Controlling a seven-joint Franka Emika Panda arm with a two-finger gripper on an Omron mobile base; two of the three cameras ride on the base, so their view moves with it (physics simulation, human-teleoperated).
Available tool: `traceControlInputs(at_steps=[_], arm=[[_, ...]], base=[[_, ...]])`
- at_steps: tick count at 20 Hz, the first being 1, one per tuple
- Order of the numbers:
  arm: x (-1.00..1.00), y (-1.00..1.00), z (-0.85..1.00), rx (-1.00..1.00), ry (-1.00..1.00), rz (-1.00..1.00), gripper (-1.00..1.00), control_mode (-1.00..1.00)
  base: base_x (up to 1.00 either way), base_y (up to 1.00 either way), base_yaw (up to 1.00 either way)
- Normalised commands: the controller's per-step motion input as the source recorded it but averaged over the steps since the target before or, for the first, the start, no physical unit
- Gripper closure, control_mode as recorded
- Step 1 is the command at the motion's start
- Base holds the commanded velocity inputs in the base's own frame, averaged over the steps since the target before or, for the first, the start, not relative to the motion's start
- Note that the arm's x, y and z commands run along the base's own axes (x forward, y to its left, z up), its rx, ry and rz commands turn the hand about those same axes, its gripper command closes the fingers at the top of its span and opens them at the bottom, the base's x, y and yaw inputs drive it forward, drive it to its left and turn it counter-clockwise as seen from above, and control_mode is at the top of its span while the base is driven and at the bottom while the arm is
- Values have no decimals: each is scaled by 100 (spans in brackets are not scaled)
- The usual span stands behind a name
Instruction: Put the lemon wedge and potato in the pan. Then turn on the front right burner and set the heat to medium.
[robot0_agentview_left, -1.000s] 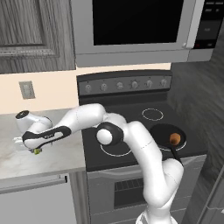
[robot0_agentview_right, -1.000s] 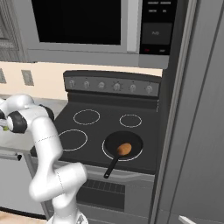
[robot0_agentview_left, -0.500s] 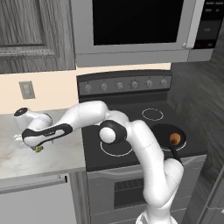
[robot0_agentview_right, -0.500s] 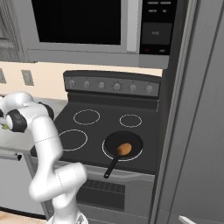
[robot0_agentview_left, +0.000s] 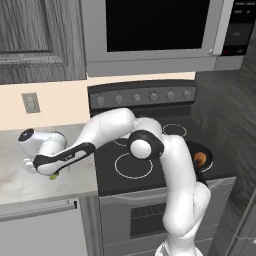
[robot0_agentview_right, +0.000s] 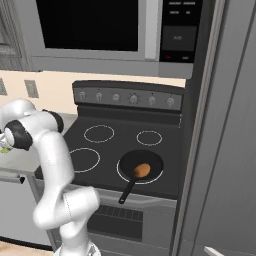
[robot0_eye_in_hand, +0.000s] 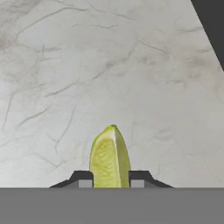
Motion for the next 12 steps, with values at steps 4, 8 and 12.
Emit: traceControlInputs(at_steps=[4, 8, 12], arm=[[-31, -72, 47, 12, -8, -4, 100, -100], [-9, -74, 49, 14, 0, -10, 100, -100], [-4, -63, 38, 17, 0, -5, 100, -100]], base=[[0, 0, 0], [0, 0, 0], [0, 0, 0]])
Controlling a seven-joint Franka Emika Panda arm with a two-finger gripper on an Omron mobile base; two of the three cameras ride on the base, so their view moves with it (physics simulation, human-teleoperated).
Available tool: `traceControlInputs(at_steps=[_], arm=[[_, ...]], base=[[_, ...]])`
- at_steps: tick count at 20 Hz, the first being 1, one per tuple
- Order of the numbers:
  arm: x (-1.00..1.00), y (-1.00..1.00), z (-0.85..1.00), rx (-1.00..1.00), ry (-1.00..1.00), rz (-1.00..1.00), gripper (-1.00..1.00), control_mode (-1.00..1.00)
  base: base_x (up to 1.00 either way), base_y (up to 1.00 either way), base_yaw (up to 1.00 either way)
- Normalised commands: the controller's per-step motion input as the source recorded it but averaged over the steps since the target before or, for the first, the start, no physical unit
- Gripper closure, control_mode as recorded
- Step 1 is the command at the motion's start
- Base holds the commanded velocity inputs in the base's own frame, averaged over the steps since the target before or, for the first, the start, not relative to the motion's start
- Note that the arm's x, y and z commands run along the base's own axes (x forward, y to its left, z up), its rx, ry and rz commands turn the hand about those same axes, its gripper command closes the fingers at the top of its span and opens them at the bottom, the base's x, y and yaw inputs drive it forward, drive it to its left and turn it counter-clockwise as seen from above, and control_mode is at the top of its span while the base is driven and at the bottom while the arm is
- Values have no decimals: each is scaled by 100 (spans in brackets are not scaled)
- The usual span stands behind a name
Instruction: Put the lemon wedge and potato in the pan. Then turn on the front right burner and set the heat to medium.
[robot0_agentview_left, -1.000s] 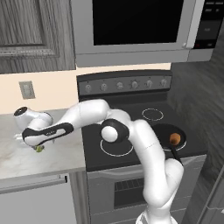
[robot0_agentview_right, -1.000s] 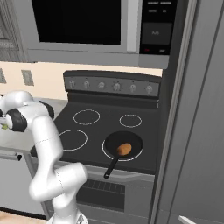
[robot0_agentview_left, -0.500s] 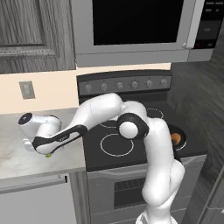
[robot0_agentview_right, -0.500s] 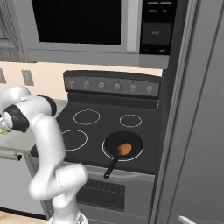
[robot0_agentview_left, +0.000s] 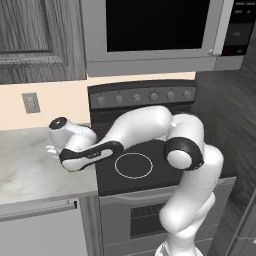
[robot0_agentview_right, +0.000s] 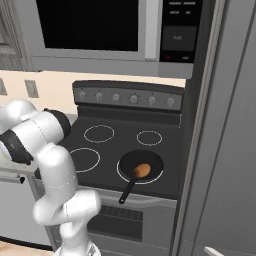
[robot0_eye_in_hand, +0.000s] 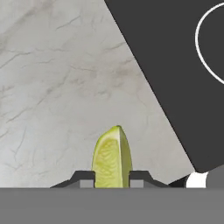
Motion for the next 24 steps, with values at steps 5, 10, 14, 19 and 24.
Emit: traceControlInputs(at_steps=[5, 10, 14, 19, 24], arm=[[0, -48, 7, 9, 0, 0, 100, -100], [4, -50, 1, 6, 0, 0, 100, -100], [15, -86, 9, 8, -1, 0, 100, -100], [12, -71, 26, -2, 2, 0, 100, -100], [0, -65, 45, -19, 3, -4, 100, -100]], base=[[0, 0, 0], [0, 0, 0], [0, 0, 0], [0, 0, 0], [0, 0, 0]])
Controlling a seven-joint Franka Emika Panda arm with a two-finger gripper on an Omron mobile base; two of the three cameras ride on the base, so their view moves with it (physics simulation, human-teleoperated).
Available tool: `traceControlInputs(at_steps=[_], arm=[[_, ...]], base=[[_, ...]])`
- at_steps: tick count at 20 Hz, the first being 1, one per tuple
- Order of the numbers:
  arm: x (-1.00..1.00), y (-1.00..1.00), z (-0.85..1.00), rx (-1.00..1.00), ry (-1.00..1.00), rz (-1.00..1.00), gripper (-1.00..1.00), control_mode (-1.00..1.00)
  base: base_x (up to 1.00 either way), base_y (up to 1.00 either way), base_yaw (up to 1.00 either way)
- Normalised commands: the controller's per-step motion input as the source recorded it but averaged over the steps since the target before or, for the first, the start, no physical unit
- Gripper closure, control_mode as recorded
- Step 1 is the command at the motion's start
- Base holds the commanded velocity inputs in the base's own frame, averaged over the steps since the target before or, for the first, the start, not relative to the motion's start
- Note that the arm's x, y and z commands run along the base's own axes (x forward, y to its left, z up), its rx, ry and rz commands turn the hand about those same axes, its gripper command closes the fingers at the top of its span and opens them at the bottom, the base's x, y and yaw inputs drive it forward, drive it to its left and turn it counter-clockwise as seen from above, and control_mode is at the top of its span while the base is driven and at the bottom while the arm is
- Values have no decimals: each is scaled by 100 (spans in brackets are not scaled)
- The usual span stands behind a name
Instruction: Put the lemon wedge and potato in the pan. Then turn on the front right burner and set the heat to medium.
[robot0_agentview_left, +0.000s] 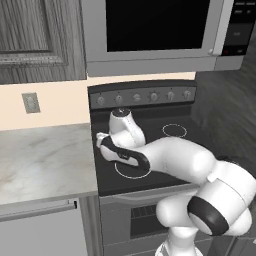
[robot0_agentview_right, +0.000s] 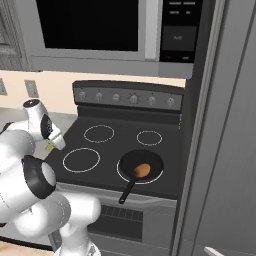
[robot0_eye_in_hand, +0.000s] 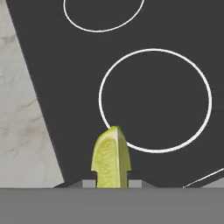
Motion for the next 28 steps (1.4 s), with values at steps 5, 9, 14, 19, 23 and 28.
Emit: traceControlInputs(at_steps=[5, 9, 14, 19, 23, 28], arm=[[5, -84, 47, -15, 7, -2, 100, -100], [11, -98, 19, -3, 9, -3, 100, -100], [16, -97, -4, 0, 2, -4, 100, -100], [15, -90, -1, 0, 1, -1, 100, -100], [19, -72, -6, 0, 5, 0, 100, -100], [8, -68, -13, 0, 10, 0, 100, -100]], base=[[0, 0, 0], [0, 0, 0], [0, 0, 0], [0, 0, 0], [0, 0, 0], [0, 0, 0]])
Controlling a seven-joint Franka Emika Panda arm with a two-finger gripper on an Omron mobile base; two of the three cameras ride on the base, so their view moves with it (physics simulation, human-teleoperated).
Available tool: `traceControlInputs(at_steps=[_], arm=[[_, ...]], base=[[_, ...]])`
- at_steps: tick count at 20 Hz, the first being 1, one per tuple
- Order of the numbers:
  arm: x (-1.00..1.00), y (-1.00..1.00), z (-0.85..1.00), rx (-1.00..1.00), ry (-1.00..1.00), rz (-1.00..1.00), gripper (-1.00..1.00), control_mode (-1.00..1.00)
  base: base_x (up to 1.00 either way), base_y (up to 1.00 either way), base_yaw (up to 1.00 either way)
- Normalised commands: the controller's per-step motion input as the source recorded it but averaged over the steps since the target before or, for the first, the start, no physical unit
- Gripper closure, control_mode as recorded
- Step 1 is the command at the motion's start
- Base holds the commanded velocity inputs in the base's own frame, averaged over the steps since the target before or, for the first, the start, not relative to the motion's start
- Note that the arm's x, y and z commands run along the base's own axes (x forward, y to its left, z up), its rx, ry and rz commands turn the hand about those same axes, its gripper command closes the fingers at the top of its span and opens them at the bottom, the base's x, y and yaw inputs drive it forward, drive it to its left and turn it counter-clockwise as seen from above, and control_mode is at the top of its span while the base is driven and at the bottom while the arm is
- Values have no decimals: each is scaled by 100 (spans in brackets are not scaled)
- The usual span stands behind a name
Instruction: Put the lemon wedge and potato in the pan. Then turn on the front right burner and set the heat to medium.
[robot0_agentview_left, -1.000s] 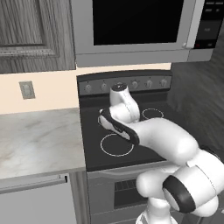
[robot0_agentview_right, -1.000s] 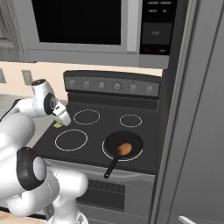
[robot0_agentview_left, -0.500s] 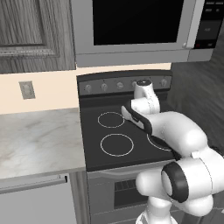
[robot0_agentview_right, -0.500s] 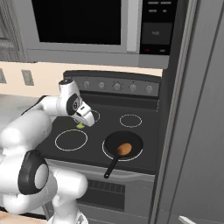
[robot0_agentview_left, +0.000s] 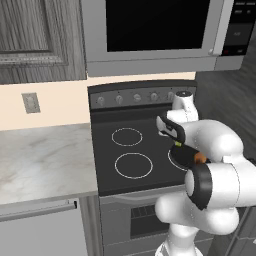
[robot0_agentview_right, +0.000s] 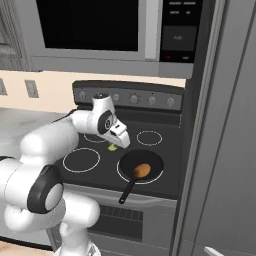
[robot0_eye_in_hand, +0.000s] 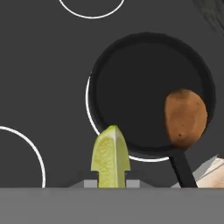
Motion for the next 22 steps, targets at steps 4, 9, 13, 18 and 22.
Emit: traceControlInputs(at_steps=[4, 9, 13, 18, 22], arm=[[0, -43, -22, -2, 12, 0, 100, -100], [1, -6, -22, 0, 3, 0, 100, -100], [8, -12, -27, 0, 1, 0, 100, -100], [5, -23, -37, 0, 5, 0, 100, -100], [11, -23, -26, 0, 1, 0, 100, -100]], base=[[0, 0, 0], [0, 0, 0], [0, 0, 0], [0, 0, 0], [0, 0, 0]])
